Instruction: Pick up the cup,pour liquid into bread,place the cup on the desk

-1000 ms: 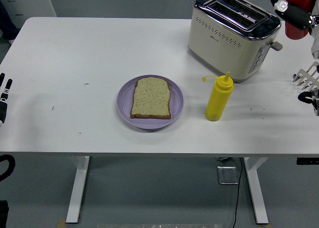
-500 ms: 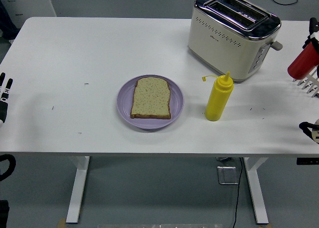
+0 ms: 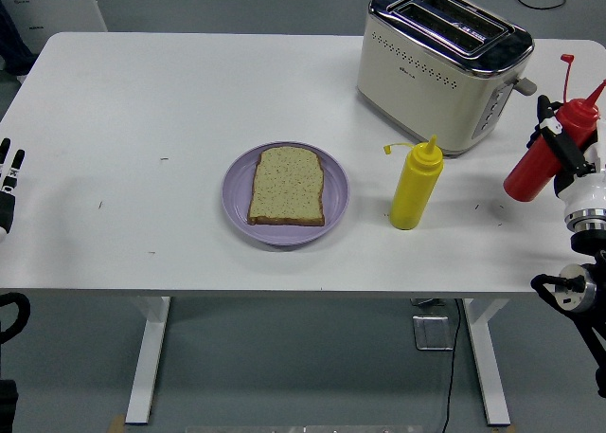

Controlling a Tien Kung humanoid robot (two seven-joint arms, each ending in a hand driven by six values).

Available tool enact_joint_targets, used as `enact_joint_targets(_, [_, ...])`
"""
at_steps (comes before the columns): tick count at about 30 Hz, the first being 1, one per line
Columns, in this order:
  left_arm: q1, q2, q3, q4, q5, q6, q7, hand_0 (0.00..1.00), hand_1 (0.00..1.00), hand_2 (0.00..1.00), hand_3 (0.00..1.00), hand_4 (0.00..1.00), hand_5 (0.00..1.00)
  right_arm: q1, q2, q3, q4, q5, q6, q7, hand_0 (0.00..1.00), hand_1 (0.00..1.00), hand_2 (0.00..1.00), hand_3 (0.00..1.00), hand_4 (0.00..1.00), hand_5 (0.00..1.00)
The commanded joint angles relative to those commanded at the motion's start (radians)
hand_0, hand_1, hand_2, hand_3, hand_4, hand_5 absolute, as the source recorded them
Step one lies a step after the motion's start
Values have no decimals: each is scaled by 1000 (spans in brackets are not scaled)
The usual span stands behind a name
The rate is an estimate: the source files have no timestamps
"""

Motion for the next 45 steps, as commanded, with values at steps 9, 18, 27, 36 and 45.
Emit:
enact_joint_targets(9, [0,0,3,0,1,0,-1,812,803,844,754,627,998,3,1,-91,-18,-67,-48,46,146,183,279,352,662,203])
enact_joint_targets(18, [3,0,7,1,0,0,-1,812,804,844,753,623,998,7,14,-131,-50,-50,-62,74,172,198,304,365,662,215])
enact_joint_targets(27, [5,0,10,1,0,1,-1,812,803,843,752,621,998,5,16,-139,-74,-17,-67,88,245,257,356,395,669,238])
enact_joint_targets(36, [2,0,5,0,0,1,-2,811,803,842,750,621,998,14,25,-136,-84,-5,-66,93,249,262,359,397,676,252])
enact_joint_targets(45, [2,0,3,0,-1,1,-2,811,803,841,750,621,998,23,41,-145,-103,-13,-66,91,255,286,368,398,691,270])
